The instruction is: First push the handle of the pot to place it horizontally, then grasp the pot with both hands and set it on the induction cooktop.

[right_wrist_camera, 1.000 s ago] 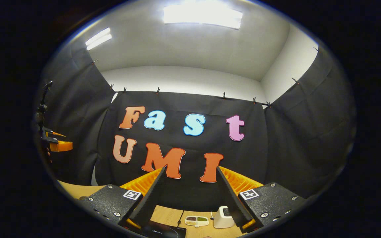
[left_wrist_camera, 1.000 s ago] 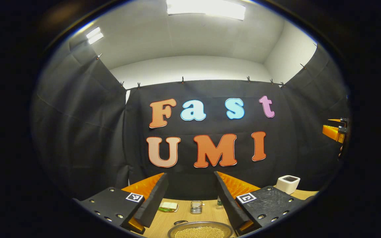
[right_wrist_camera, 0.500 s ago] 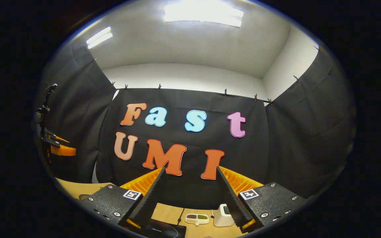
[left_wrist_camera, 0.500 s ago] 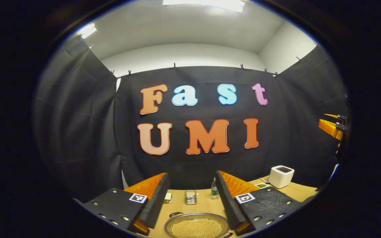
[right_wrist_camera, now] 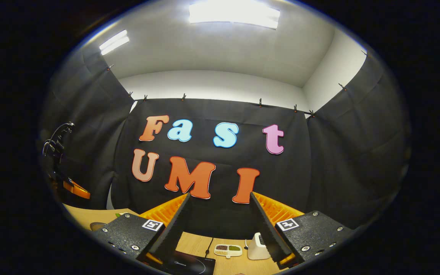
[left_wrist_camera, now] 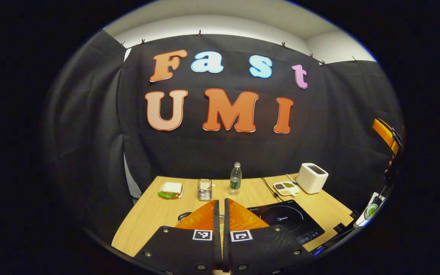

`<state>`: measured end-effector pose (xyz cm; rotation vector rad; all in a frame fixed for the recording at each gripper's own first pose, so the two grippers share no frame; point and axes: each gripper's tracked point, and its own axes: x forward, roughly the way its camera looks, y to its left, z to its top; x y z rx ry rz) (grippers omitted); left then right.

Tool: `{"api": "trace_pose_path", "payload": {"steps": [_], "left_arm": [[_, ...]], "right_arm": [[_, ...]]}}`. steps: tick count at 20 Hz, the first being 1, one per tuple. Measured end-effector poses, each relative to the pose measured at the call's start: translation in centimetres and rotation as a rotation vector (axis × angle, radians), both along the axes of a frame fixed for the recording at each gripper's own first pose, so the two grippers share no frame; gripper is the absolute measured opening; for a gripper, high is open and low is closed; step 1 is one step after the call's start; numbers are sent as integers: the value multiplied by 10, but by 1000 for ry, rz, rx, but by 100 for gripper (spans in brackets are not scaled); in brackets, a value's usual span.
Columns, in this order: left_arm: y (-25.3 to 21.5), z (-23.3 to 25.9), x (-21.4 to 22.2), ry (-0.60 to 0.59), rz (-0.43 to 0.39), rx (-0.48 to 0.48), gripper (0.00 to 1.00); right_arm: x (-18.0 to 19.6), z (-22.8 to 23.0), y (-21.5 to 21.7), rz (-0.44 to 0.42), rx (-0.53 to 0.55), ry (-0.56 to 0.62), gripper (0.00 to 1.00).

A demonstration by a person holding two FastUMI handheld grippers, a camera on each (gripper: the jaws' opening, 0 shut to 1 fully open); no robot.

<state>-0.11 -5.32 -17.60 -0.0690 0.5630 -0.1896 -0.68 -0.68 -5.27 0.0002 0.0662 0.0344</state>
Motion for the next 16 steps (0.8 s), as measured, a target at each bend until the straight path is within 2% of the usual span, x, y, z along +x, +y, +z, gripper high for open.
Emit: {"api": "trace_pose_path", "payload": {"steps": [5, 6, 7, 10, 15, 16], "left_arm": [[-12, -51, -18, 140, -69, 46, 2], [-15, -64, -20, 171, -83, 56, 5], [-18, -76, -25, 203, -102, 69, 2], [-25, -112, -47, 297, -173, 107, 3], [-30, -149, -66, 375, -232, 160, 3], [-32, -158, -71, 394, -243, 165, 7]], "right_arm": [[2, -13, 3, 11, 19, 21, 92], [2, -15, 5, 13, 23, 20, 93], [1, -18, 5, 15, 25, 20, 93], [-1, -28, 3, 10, 26, 30, 92], [-2, -44, 2, 8, 29, 50, 93], [-2, -47, 1, 8, 31, 54, 92]]}}
